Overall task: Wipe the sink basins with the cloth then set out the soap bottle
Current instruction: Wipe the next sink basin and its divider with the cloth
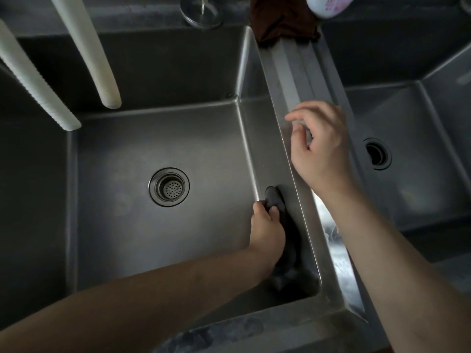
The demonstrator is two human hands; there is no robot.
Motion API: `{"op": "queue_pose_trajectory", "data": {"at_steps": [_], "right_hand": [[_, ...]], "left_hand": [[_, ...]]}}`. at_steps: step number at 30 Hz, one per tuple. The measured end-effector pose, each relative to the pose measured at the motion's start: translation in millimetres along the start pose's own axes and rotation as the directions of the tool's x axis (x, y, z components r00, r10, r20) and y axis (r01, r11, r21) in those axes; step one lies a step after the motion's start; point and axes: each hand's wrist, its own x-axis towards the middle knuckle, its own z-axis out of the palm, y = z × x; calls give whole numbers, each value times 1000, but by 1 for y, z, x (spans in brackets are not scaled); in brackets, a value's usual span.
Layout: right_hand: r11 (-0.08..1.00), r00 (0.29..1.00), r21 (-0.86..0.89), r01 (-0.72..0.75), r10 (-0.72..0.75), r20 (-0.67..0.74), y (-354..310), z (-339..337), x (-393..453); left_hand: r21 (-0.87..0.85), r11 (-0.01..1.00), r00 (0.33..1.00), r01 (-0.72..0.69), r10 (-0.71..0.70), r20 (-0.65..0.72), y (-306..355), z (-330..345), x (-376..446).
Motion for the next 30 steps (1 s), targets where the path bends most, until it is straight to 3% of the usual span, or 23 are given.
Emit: {"op": "queue_pose_trajectory", "data": {"at_steps": [15,24,30], "right_hand": [[1000,999,-18,-16,17,39,-1,-1,0],[1000,998,-21,-13,14,55,-1,-1,2],[1000,997,-21,-7,8,80,1,2,3]], "left_hand": [[-64,995,970,-71,54,-237,17,3,94],[-176,978,928,-111,38,-371,74,-19,195],[-138,971,920,-194,131,-370,127,-40,238]]}}
